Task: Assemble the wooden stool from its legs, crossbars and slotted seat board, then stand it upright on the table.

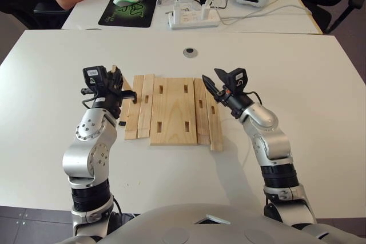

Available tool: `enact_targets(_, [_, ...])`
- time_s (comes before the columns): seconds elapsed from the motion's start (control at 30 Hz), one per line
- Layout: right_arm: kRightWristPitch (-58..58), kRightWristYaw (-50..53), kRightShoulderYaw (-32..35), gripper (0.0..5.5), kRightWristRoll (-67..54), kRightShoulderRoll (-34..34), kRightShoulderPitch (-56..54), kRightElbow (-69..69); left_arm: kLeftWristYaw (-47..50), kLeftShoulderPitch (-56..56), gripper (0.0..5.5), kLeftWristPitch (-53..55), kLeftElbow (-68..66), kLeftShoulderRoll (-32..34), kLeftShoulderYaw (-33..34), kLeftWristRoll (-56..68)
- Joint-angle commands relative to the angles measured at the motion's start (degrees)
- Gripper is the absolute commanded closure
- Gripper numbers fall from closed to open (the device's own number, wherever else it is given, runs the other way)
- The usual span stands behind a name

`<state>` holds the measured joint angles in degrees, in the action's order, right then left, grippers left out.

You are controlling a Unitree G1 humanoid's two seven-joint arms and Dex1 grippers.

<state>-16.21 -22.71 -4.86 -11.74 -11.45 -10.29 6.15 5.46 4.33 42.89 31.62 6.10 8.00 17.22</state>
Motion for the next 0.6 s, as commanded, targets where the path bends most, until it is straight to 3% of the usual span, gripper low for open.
enact_targets(0.03, [-0.70,-0.62,-0.14,3.15,-0.21,0.04,-1.29,-0.17,-0.06,-0.47,5.06,-0.53,-0.74,-0.37,0.03,-0.93])
enact_targets(0.6, [-1.94,-0.63,-0.10,3.15,-0.44,-0.02,-1.49,1.25,-1.51,-1.43,5.06,0.03,-0.88,0.93,-0.37,-3.08])
